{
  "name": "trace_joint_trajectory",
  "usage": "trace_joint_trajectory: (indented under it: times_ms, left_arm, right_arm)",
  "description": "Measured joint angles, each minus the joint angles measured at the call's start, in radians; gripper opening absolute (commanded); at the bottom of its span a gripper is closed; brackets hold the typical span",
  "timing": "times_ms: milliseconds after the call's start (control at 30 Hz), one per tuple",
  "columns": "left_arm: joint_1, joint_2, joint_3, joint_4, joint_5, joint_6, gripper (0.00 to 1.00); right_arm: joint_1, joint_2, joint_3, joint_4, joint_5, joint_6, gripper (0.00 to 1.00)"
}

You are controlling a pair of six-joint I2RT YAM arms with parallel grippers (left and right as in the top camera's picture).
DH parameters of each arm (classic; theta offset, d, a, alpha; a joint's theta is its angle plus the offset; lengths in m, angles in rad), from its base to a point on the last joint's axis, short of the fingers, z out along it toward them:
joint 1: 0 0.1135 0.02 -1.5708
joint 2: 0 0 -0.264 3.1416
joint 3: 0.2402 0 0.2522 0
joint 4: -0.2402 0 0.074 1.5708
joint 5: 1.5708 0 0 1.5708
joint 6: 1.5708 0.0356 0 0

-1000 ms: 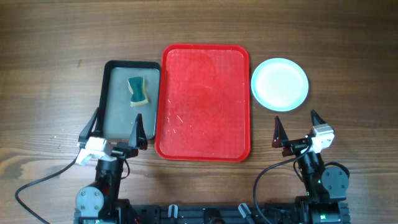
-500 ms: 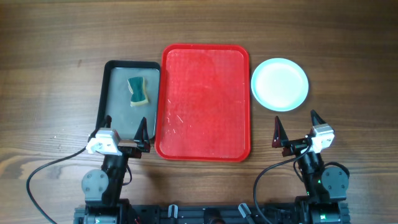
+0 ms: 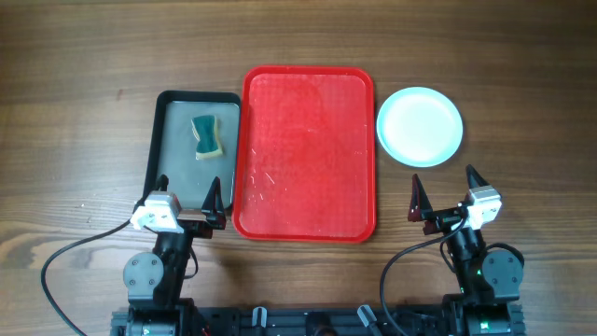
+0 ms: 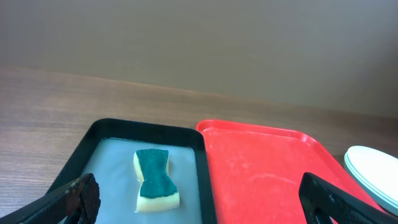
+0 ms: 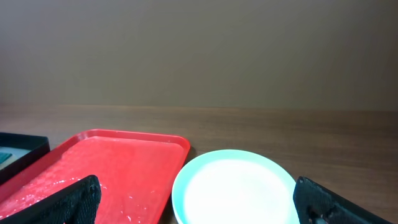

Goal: Clean dirty plates on tray and stack at the side

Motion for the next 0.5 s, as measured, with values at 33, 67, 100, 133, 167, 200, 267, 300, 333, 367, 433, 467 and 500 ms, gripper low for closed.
trace_joint_trajectory:
  times_ms: [33, 67, 100, 133, 167, 200, 267, 300, 333, 367, 433, 467, 500]
  left_arm:
    - [0.0, 0.0, 0.0, 0.0, 0.0, 0.0, 1.0]
    - [0.0, 0.0, 0.0, 0.0, 0.0, 0.0, 1.0]
    - [0.0, 0.0, 0.0, 0.0, 0.0, 0.0, 1.0]
    - [0.0, 0.0, 0.0, 0.0, 0.0, 0.0, 1.0]
    - [0.0, 0.0, 0.0, 0.0, 0.0, 0.0, 1.0]
    - [0.0, 0.0, 0.0, 0.0, 0.0, 0.0, 1.0]
    - [0.0, 0.0, 0.0, 0.0, 0.0, 0.0, 1.0]
    - [0.0, 0.0, 0.0, 0.0, 0.0, 0.0, 1.0]
    - [0.0, 0.0, 0.0, 0.0, 0.0, 0.0, 1.0]
    - [0.0, 0.0, 0.0, 0.0, 0.0, 0.0, 1.0]
    - [0.0, 0.0, 0.0, 0.0, 0.0, 0.0, 1.0]
    - [0.0, 0.0, 0.0, 0.0, 0.0, 0.0, 1.0]
    - [0.0, 0.0, 0.0, 0.0, 0.0, 0.0, 1.0]
  right_arm:
    - [0.0, 0.0, 0.0, 0.0, 0.0, 0.0, 1.0]
    - [0.0, 0.0, 0.0, 0.0, 0.0, 0.0, 1.0]
    - [0.0, 0.0, 0.0, 0.0, 0.0, 0.0, 0.99]
    - [0.0, 0.0, 0.0, 0.0, 0.0, 0.0, 1.0]
    - [0.0, 0.0, 0.0, 0.0, 0.0, 0.0, 1.0]
    - [0.0, 0.0, 0.0, 0.0, 0.0, 0.0, 1.0]
    - [0.0, 0.0, 0.0, 0.0, 0.0, 0.0, 1.0]
    - [0.0, 0.0, 0.0, 0.0, 0.0, 0.0, 1.0]
    - [0.0, 0.0, 0.0, 0.0, 0.0, 0.0, 1.0]
    - [0.0, 0.0, 0.0, 0.0, 0.0, 0.0, 1.0]
    - [0.0, 0.0, 0.0, 0.0, 0.0, 0.0, 1.0]
    - [0.0, 0.0, 0.0, 0.0, 0.0, 0.0, 1.0]
    - [0.0, 0.0, 0.0, 0.0, 0.0, 0.0, 1.0]
